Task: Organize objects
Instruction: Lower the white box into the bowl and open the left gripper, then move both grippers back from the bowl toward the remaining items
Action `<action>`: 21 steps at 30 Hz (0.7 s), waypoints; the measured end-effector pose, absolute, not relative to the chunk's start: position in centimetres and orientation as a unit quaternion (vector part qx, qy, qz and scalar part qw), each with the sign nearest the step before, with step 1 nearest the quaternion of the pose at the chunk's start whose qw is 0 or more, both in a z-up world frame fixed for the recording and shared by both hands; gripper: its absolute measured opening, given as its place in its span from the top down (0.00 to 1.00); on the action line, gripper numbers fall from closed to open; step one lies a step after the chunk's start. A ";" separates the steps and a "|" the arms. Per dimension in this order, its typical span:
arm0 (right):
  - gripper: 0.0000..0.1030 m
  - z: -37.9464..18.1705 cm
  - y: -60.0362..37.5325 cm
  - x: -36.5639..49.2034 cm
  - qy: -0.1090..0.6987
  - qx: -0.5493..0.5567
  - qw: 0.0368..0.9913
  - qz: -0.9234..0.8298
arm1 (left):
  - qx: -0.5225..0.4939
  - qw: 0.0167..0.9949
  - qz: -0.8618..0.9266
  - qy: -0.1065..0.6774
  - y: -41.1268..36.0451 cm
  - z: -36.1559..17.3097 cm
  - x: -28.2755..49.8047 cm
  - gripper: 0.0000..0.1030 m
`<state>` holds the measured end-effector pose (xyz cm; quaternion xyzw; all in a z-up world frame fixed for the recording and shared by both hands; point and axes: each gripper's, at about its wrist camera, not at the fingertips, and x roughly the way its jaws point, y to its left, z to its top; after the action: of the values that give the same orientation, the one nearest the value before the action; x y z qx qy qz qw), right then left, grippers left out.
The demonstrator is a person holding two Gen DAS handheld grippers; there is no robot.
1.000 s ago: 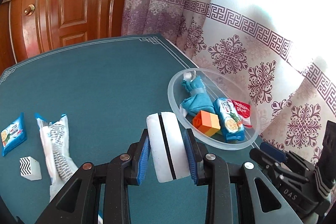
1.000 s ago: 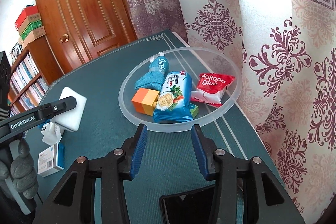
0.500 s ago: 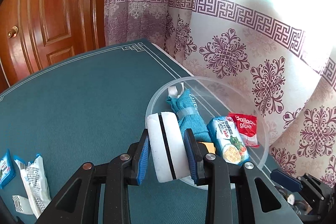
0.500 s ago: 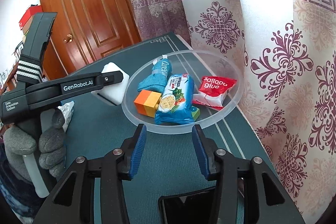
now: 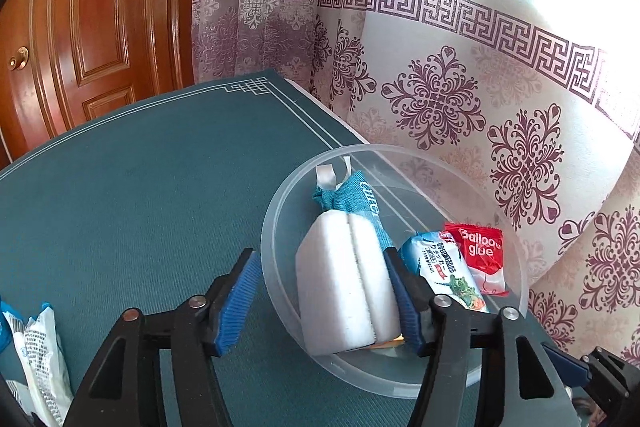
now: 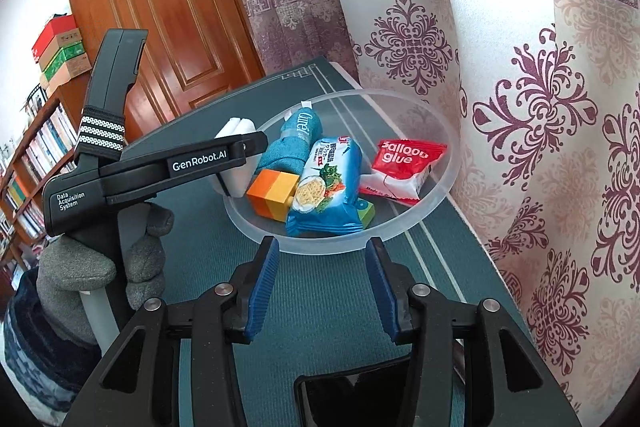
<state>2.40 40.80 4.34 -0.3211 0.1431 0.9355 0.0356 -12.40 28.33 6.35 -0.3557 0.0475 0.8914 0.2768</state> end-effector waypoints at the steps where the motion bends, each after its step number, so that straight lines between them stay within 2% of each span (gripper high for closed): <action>1: 0.55 4.3 40.8 2.4 0.143 -0.321 0.035 0.935 | -0.358 0.276 0.891 0.043 28.1 6.4 -12.4 0.24; 2: 0.55 4.4 40.8 2.4 0.143 -0.321 0.036 0.936 | -0.357 0.276 0.892 0.036 27.8 6.5 -12.4 0.18; 4: 0.55 4.4 40.8 2.4 0.143 -0.321 0.035 0.936 | -0.353 0.275 0.894 0.021 27.2 6.8 -12.2 0.16; 15: 0.55 4.3 40.3 2.3 0.142 -0.322 0.030 0.935 | -0.343 0.251 0.905 -0.040 23.3 8.2 -11.4 0.13; 21: 0.55 4.3 40.1 2.5 0.142 -0.322 0.027 0.936 | -0.344 0.238 0.907 -0.047 22.5 7.9 -11.3 0.13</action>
<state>2.47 40.11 4.31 -0.3218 0.1418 0.9357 0.0273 -11.33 22.49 7.94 -0.3444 -0.0467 0.9070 0.2379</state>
